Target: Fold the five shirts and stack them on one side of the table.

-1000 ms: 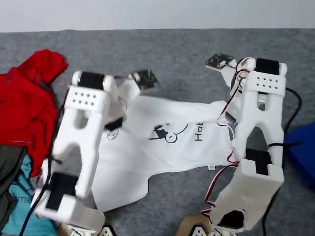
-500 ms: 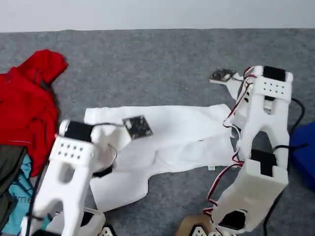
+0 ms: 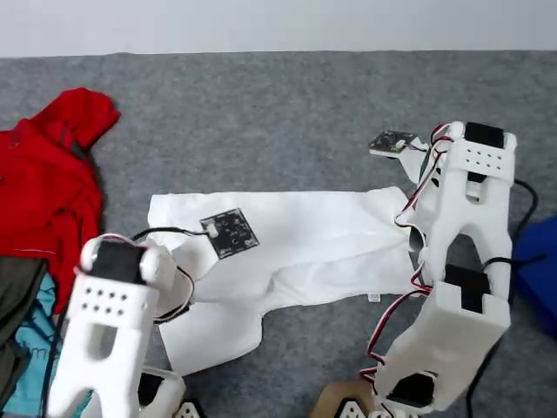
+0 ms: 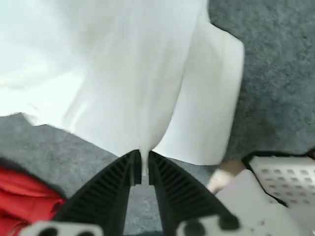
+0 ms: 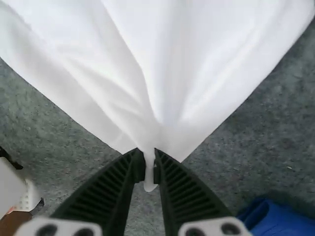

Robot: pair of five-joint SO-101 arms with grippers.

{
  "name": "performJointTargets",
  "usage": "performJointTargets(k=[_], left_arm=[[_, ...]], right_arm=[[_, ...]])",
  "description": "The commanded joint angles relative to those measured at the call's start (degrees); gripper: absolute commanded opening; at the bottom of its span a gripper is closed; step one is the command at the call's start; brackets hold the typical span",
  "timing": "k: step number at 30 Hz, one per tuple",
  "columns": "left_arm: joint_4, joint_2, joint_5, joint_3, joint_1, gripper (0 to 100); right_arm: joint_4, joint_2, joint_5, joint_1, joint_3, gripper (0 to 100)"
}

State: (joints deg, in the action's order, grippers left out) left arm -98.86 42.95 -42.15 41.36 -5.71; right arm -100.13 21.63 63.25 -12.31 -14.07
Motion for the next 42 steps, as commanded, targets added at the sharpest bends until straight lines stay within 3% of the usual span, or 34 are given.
performJointTargets(k=[1,15,22,34,42], left_arm=[[-1.85,5.89,-0.70,-2.07,0.70,0],[-1.67,13.71,0.53,10.33,0.70,0],[-1.67,13.63,0.44,10.42,0.62,0],[-1.93,14.07,1.32,6.81,-3.52,0],[-1.93,14.15,9.32,-5.58,-4.04,0]], right_arm=[[-2.42,-4.26,0.44,-0.31,-0.18,1.0],[0.40,-14.46,0.00,3.65,15.74,1.0],[4.70,-14.81,-0.79,3.30,23.21,1.0],[8.31,-14.37,-0.70,1.10,24.09,1.0],[8.13,-14.64,-0.97,2.15,24.09,1.0]])
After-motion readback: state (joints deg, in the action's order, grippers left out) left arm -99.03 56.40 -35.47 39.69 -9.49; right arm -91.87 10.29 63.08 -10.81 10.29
